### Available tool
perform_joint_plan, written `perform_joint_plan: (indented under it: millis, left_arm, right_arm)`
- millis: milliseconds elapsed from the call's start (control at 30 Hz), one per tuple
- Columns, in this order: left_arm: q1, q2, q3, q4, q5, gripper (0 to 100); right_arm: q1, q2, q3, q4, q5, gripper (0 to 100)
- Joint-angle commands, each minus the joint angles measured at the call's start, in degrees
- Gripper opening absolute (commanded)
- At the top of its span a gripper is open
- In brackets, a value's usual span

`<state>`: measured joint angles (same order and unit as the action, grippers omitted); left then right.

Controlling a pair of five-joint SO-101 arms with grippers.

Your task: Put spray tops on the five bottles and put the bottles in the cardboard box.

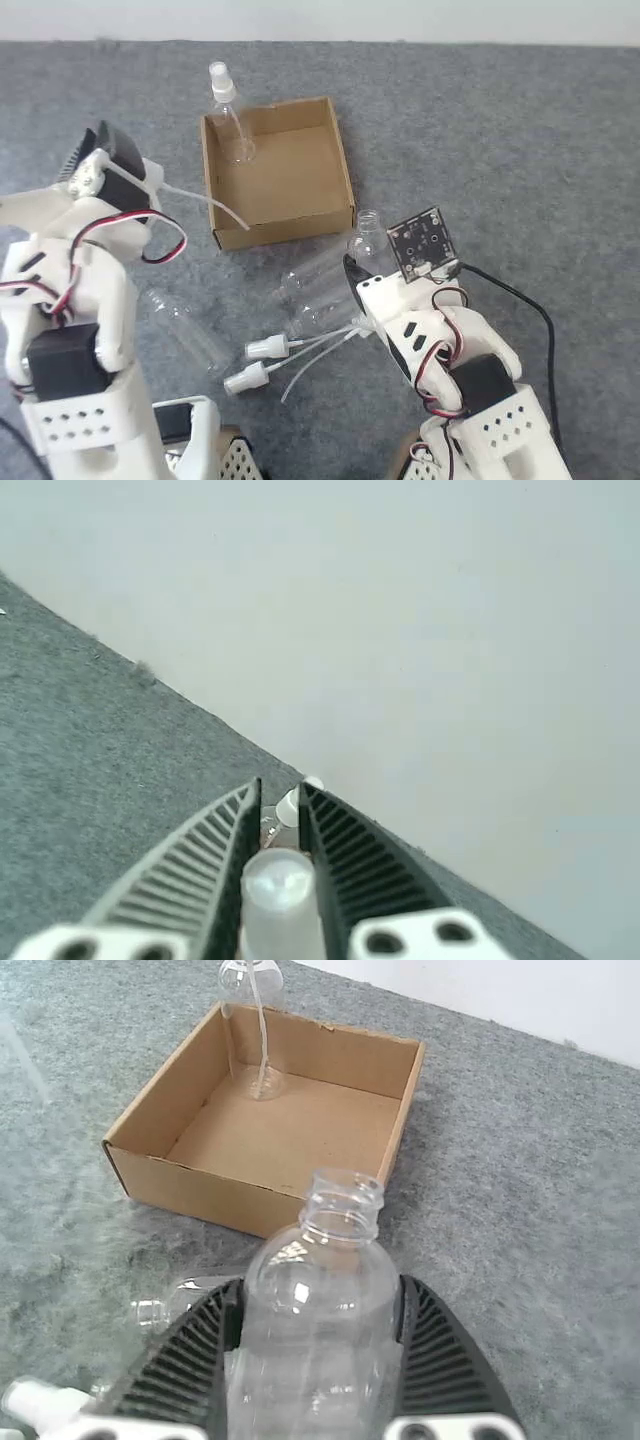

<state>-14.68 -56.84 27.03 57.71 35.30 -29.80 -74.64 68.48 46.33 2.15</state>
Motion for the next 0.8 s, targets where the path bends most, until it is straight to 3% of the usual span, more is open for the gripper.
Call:
perform_joint_plan:
  millis: [0,233,567,767]
  left_arm:
    - [0.4,-1.7,-2.9,-1.9,0.8,1]
    - [4.0,-1.7,-4.2,-0.6,0.8,1]
    - [13.0,-1.7,-13.9,7.5,4.5,1]
    - [16.2,-1.7,-14.7,8.4,6.5,1]
  right_arm:
    - [-0.3,-1.5,-0.4,-0.9,5.0,3.1]
    - [-0.3,-4.3,-0.8,2.5,5.6,3.1]
    - [-0.3,-26.4,7.3,2.6,5.7,3.2]
    - [-3.4,-29.0,13.4,-1.7,12.4,3.2]
